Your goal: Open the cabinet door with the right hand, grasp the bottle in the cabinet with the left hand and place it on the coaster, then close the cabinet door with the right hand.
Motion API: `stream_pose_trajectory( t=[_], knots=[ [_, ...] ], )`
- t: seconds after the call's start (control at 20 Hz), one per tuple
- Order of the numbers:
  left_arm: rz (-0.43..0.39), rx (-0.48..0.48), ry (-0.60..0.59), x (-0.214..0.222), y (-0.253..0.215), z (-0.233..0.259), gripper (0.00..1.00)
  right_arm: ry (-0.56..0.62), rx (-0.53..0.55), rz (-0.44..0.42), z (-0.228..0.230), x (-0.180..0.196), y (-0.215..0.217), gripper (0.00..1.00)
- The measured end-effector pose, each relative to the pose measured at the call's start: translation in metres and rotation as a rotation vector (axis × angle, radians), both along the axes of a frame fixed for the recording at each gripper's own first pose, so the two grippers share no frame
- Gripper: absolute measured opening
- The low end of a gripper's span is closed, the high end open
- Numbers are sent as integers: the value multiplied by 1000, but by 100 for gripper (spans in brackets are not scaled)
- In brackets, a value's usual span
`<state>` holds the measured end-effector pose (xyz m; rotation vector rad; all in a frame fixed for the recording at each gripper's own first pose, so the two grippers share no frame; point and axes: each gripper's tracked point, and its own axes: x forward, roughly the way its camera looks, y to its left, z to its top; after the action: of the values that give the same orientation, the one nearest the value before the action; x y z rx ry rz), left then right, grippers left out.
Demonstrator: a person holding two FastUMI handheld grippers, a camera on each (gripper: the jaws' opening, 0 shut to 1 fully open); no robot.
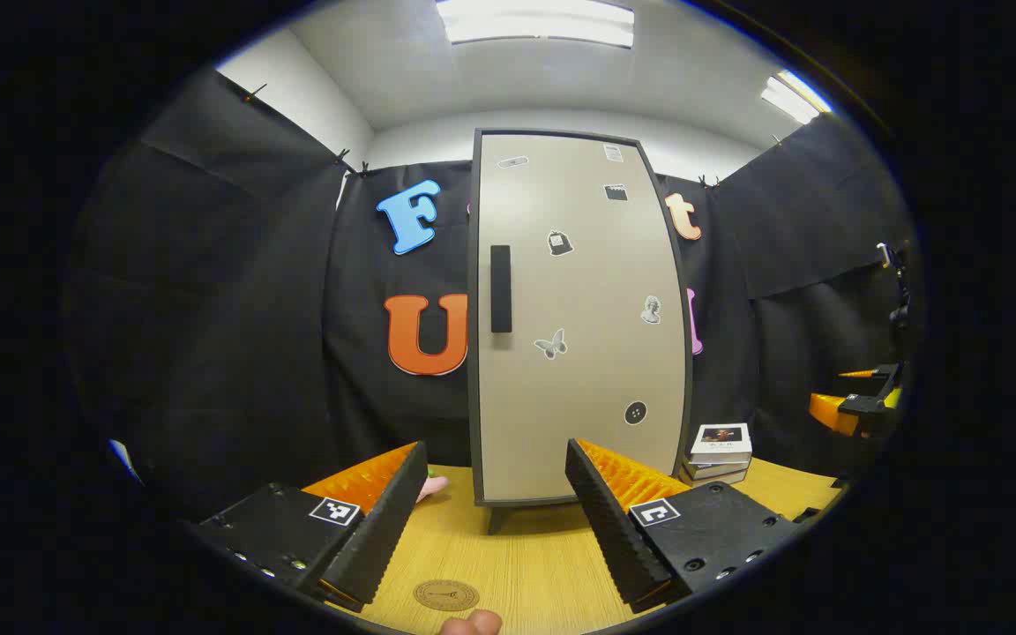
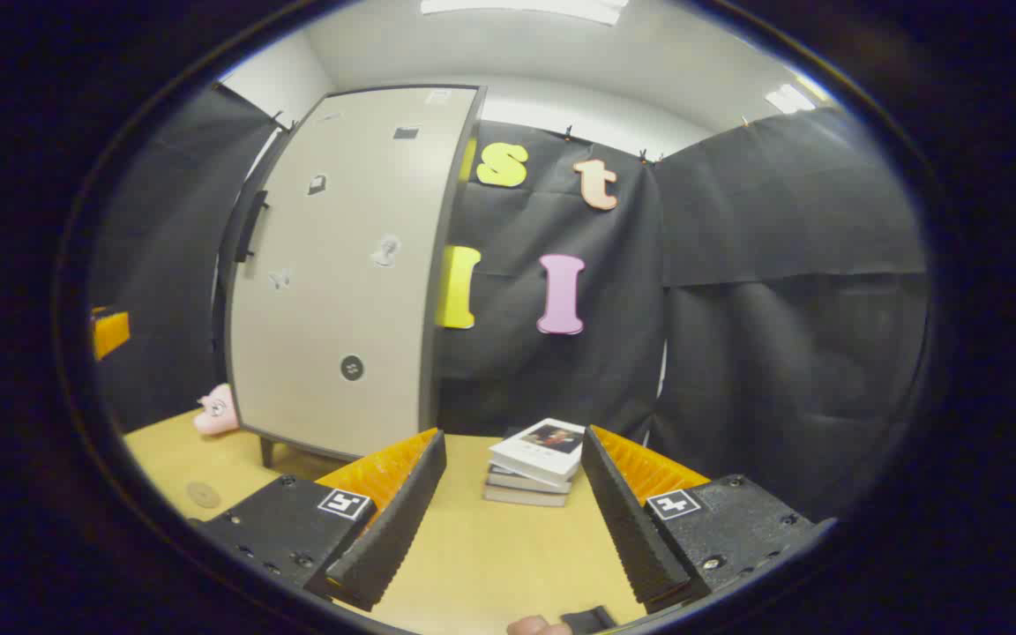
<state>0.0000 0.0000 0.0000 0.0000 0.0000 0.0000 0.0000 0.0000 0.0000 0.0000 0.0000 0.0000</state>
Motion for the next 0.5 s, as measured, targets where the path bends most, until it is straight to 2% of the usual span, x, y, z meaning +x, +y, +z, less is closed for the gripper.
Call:
stream_pose_trajectory(
  t=[0.15, 0.3, 0.4, 0.5],
  knots=[
    [-1, -12, 6, 6, -15, -5, 95, -23, -50, -112, 4, -1, -78, 99],
    [-2, -8, 7, 9, -32, -9, 95, -25, -41, -188, 4, -16, -135, 99],
    [-7, -6, 8, 9, -44, -10, 95, -14, -23, -187, -1, -28, -148, 99],
    [-24, -4, 15, 9, -57, -14, 95, -3, -56, -170, -8, -41, -152, 99]
  ],
)
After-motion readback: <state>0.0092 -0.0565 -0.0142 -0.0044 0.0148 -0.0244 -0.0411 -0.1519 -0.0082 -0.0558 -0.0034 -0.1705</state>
